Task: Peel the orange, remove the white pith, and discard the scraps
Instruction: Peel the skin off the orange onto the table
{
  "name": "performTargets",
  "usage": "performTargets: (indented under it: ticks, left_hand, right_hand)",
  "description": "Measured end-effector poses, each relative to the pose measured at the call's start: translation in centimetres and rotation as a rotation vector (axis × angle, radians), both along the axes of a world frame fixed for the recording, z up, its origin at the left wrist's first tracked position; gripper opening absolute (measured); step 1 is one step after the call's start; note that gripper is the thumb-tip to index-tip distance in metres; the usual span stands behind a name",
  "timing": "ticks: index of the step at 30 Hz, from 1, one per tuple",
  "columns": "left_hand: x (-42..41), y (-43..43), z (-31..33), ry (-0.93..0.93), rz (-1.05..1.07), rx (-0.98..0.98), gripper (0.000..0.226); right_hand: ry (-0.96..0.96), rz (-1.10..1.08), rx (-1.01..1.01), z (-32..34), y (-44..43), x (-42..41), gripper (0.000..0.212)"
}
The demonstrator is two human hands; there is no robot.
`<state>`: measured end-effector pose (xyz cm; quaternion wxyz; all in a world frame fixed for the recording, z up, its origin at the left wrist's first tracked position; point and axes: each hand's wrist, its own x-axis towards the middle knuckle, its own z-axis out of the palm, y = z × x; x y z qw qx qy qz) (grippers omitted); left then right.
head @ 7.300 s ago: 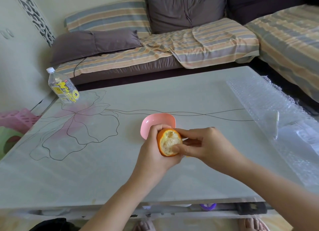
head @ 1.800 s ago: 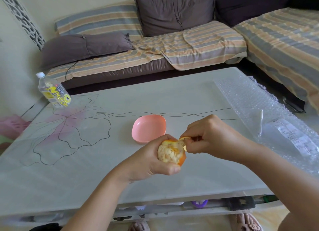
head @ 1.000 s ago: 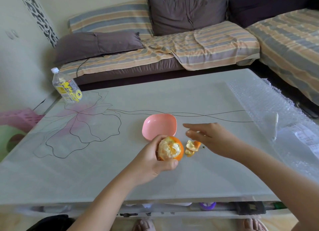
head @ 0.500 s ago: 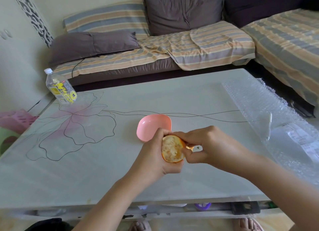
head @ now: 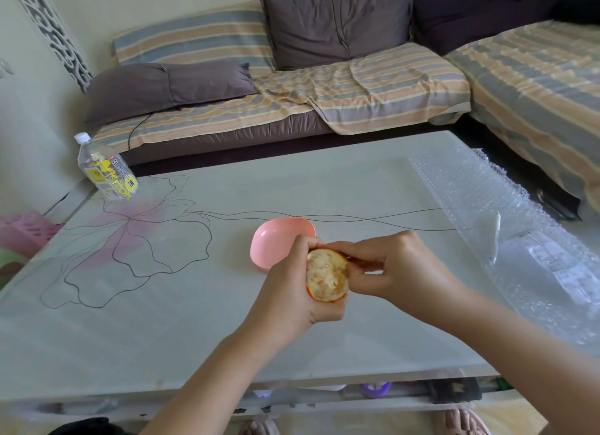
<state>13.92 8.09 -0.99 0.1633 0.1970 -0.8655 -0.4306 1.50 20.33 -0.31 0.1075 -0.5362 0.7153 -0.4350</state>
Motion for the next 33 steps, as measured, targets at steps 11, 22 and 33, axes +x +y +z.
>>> performTargets:
  ticks: [11,22,33]
  left_hand:
    - [0.0,0.3,-0.1,0.007,-0.012,-0.068,0.059]
    - [0.0,0.2,-0.5,-0.014,-0.037,-0.074,0.060]
    - [0.3,-0.1,-0.6,0.025,-0.141,0.268,0.050]
  right_hand:
    - [-0.069,-0.126,0.036,0.5,-0.1,1.3,0.038]
    - [-0.108,-0.152,0.125,1.4,0.4,1.2,0.040]
    - [-0.141,-0.096,0.129,2.5,0.7,0.2,0.028]
